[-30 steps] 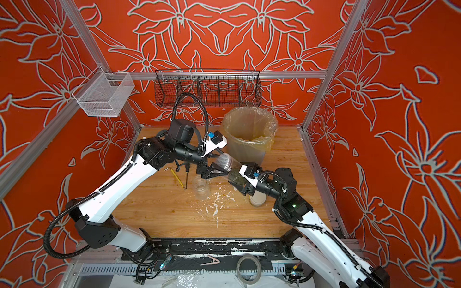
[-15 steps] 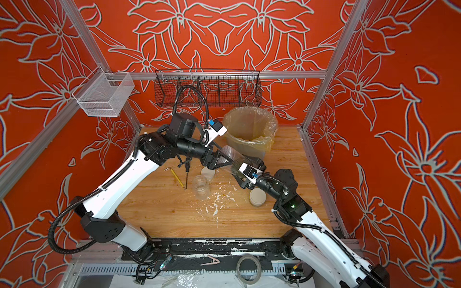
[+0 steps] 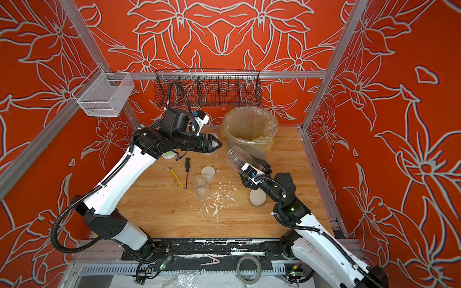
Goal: Empty moldy tea leaves from jars
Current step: Unscrew the lid from the jar, then place the lid at the center of the board.
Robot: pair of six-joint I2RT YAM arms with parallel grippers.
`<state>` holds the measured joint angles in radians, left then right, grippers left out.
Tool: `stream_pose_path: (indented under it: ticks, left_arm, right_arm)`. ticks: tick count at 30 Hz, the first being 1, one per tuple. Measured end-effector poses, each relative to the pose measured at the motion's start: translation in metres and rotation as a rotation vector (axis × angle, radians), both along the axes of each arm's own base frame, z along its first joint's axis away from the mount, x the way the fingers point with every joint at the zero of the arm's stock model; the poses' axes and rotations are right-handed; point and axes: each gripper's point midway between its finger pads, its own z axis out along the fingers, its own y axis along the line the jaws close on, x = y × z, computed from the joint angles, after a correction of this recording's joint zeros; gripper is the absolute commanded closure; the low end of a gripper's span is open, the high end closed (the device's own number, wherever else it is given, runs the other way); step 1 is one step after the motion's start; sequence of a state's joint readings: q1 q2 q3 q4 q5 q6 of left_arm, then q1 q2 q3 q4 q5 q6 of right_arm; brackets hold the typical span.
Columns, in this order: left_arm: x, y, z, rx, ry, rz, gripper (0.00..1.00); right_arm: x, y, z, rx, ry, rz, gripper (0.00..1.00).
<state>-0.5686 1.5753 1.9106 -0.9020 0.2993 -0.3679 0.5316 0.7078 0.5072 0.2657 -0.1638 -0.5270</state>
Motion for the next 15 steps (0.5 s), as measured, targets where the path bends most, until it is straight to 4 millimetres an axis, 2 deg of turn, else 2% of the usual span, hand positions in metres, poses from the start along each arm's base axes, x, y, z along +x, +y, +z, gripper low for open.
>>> stream_pose_path:
  ticks: [4,6,10,15]
  left_arm:
    - [-0.006,0.001,-0.009,0.001,0.006,-0.004,0.28]
    - [-0.011,0.002,-0.023,0.014,0.021,-0.008,0.28]
    - [-0.017,0.000,-0.061,0.092,0.050,-0.009,0.28]
    - [-0.047,-0.026,-0.109,0.233,0.048,-0.101,0.27]
  right_arm:
    - [-0.003,-0.006,0.009,0.055,0.001,-0.023,0.58]
    - [-0.003,-0.015,0.017,0.110,0.006,-0.067,0.58]
    - [-0.001,-0.045,0.034,0.229,0.018,-0.216,0.58]
    - [-0.012,-0.085,0.059,0.360,0.013,-0.379,0.58]
